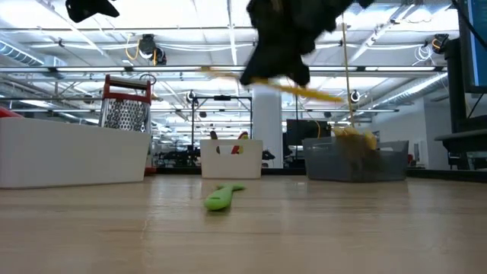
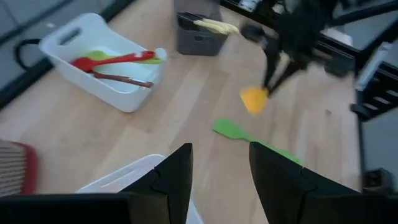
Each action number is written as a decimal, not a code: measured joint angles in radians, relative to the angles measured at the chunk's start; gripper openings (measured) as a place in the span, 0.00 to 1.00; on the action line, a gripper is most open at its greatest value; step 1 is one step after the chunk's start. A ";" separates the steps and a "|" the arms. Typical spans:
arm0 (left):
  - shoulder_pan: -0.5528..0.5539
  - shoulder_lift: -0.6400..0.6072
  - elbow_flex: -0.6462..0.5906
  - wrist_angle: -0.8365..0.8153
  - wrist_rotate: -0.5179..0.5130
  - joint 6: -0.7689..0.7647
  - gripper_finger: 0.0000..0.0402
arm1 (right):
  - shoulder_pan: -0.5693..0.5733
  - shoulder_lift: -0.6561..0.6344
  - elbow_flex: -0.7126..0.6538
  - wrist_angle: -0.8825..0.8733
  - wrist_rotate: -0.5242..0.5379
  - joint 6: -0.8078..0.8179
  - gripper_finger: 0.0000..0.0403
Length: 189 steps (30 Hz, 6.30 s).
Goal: Pick & Place Kitchen Items
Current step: Put the yellow spatula into the bottom white bin, then put the green spatula into the bottom white bin
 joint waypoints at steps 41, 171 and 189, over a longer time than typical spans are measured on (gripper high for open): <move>-0.016 0.538 0.000 1.026 0.179 0.047 0.41 | -0.110 -0.202 0.003 0.686 -0.164 -0.077 0.02; 0.308 0.642 0.042 -0.625 0.629 -0.246 0.44 | -0.088 -0.202 0.003 0.116 -0.319 -0.251 0.32; 0.066 0.120 0.044 0.047 0.097 -0.301 0.44 | -0.035 -0.181 0.003 0.148 -0.253 -0.123 0.32</move>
